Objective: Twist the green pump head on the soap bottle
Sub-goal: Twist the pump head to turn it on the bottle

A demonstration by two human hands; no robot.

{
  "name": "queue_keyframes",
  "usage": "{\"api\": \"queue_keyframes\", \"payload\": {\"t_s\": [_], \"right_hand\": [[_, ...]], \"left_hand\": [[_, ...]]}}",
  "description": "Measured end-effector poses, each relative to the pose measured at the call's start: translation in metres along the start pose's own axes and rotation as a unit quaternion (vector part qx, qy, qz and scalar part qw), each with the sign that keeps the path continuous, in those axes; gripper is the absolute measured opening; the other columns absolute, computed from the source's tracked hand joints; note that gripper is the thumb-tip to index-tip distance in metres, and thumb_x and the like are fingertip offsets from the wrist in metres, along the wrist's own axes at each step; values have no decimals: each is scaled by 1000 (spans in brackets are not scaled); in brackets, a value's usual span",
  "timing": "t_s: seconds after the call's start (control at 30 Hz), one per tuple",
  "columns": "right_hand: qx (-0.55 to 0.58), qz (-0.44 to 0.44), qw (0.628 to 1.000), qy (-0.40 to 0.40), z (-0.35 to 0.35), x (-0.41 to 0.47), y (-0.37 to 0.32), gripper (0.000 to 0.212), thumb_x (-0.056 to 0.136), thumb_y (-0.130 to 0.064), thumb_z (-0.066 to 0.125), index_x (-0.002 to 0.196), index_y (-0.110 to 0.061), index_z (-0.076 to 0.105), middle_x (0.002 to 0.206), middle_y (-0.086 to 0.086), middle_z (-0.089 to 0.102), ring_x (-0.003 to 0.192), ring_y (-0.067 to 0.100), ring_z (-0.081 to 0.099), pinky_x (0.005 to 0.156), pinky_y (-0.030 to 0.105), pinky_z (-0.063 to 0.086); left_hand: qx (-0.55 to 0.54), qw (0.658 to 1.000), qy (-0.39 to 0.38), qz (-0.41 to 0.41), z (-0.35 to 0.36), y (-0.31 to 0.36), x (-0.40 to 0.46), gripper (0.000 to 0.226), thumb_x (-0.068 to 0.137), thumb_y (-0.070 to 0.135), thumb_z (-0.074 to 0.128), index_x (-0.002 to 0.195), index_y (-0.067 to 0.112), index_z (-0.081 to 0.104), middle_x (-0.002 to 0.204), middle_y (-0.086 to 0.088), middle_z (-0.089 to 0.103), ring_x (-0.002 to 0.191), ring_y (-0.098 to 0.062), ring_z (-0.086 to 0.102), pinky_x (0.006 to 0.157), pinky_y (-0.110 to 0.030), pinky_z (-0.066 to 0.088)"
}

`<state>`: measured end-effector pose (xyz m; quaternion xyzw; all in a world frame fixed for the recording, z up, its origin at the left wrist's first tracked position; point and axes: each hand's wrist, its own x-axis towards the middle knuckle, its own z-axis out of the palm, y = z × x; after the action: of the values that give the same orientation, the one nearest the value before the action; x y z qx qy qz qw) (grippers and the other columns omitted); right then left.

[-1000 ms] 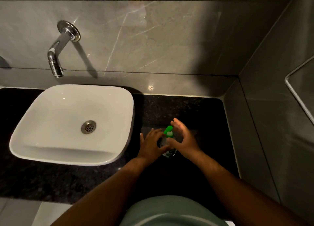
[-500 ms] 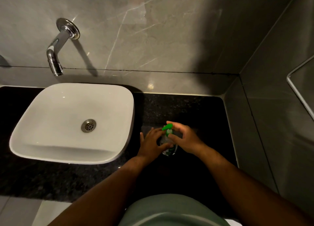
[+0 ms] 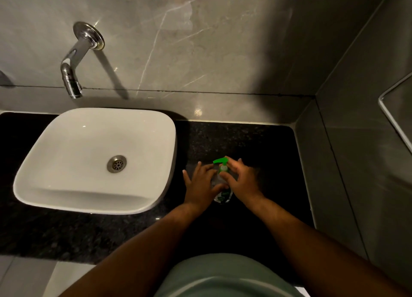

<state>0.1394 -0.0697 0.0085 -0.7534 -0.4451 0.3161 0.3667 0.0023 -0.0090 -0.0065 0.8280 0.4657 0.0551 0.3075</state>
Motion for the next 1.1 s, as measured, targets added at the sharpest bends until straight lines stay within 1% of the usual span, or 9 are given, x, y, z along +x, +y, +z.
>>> {"api": "queue_keyframes", "payload": {"t_s": [0.1, 0.23, 0.37, 0.47, 0.67, 0.77, 0.87, 1.0, 1.1], "right_hand": [[-17, 0, 1000, 20, 3, -2, -2, 63, 80, -45, 61, 136, -21, 47, 132, 14, 60, 131, 32, 48, 103, 51, 46], [-39, -4, 998, 40, 4, -5, -6, 60, 85, -36, 64, 139, -20, 43, 136, 16, 55, 135, 31, 40, 107, 45, 42], [-37, -11, 997, 64, 5, -4, -5, 59, 81, -36, 68, 135, -19, 49, 127, 16, 62, 123, 30, 54, 101, 41, 48], [-49, -6, 996, 70, 3, -4, -6, 60, 79, -36, 71, 133, -17, 51, 124, 13, 63, 114, 25, 60, 93, 28, 44], [-9, 15, 1000, 7, -17, -10, -5, 70, 78, -31, 75, 139, -21, 43, 126, 10, 63, 115, 16, 60, 96, 26, 47], [24, -27, 999, -18, -42, -18, -9, 59, 81, -23, 73, 135, -18, 49, 122, 8, 67, 112, 11, 61, 100, 29, 46], [35, -55, 998, 19, -63, -20, -10, 40, 87, -16, 65, 126, -15, 58, 111, 10, 71, 105, 16, 66, 97, 31, 49], [-87, -106, 990, -44, -78, -15, -25, 39, 86, -21, 65, 125, -23, 60, 104, 3, 67, 89, 13, 64, 86, 29, 51], [-207, -144, 960, -123, -78, -4, -42, 42, 86, -34, 64, 127, -28, 57, 109, 0, 61, 95, 13, 60, 86, 30, 51]], "left_hand": [[25, 1000, 9, 1, 1, -1, 1, 52, 82, 53, 57, 127, 28, 53, 149, 5, 36, 148, -18, 7, 111, -64, -11], [36, 999, 15, 0, -1, 2, 0, 49, 82, 52, 58, 125, 28, 55, 148, 4, 38, 148, -20, 8, 111, -65, -10], [41, 999, 21, -2, -2, 5, -2, 48, 82, 52, 57, 126, 31, 54, 148, 3, 38, 147, -20, 8, 112, -66, -10], [67, 997, 26, 24, -4, 3, 1, 50, 81, 54, 57, 127, 34, 54, 146, 4, 40, 147, -22, 10, 112, -66, -8], [21, 999, 29, 38, 2, 5, 0, 58, 77, 57, 60, 128, 30, 55, 149, 5, 36, 147, -18, 7, 113, -61, -12], [10, 996, 42, 75, 2, 6, 2, 73, 69, 66, 54, 129, 25, 55, 150, 3, 37, 147, -19, 10, 113, -59, -12], [-6, 996, 62, 65, 6, 5, 6, 65, 71, 58, 66, 126, 25, 58, 149, 3, 39, 147, -20, 12, 113, -57, -11], [-28, 996, 69, 54, 17, -4, 8, 64, 71, 56, 69, 128, 30, 57, 145, 5, 44, 146, -18, 16, 115, -57, -8], [-26, 996, 65, 49, 20, -6, 8, 64, 73, 58, 66, 130, 32, 53, 145, 5, 45, 145, -18, 18, 115, -58, -7]]}}
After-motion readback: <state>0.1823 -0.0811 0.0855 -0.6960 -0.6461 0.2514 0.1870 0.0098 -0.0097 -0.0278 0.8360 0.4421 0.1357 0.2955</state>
